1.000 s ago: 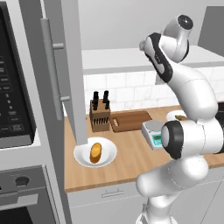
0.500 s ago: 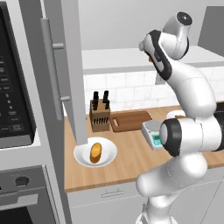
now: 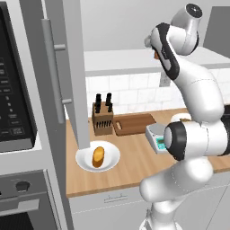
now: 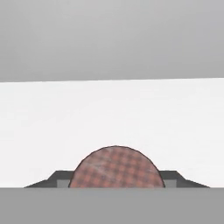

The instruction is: From the different types of pastries on the counter, select a croissant and place it on the cutting board. Then retrieve a jar of jam from the cabinet and place it alongside the croissant on the cutting board.

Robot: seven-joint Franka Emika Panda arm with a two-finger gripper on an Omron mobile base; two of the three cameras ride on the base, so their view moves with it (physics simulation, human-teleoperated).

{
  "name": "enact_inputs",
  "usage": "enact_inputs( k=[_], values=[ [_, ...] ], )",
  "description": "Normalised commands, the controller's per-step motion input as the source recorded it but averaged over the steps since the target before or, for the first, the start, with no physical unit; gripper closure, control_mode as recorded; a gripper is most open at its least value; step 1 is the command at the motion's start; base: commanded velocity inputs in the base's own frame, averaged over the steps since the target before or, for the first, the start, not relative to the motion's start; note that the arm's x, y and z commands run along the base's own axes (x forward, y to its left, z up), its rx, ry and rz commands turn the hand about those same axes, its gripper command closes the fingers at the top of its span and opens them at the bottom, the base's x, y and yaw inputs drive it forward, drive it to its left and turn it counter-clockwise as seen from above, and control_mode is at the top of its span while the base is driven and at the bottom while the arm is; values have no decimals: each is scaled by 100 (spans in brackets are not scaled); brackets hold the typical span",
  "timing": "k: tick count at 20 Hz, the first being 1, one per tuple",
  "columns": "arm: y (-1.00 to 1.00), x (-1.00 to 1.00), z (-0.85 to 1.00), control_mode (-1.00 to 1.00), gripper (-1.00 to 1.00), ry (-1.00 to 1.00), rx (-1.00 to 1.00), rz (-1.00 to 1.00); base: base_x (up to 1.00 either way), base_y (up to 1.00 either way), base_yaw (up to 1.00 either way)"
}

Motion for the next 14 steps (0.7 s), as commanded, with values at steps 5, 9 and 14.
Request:
enact_inputs(
  k=[5, 9, 14],
  values=[
    [23, -100, -61, -100, 100, -18, -3, -5, 0, 0, 0],
    [36, -100, -100, -100, 100, -26, -7, -10, 0, 0, 0],
    [30, -100, -100, -100, 100, -17, -3, -12, 0, 0, 0]
  ],
)
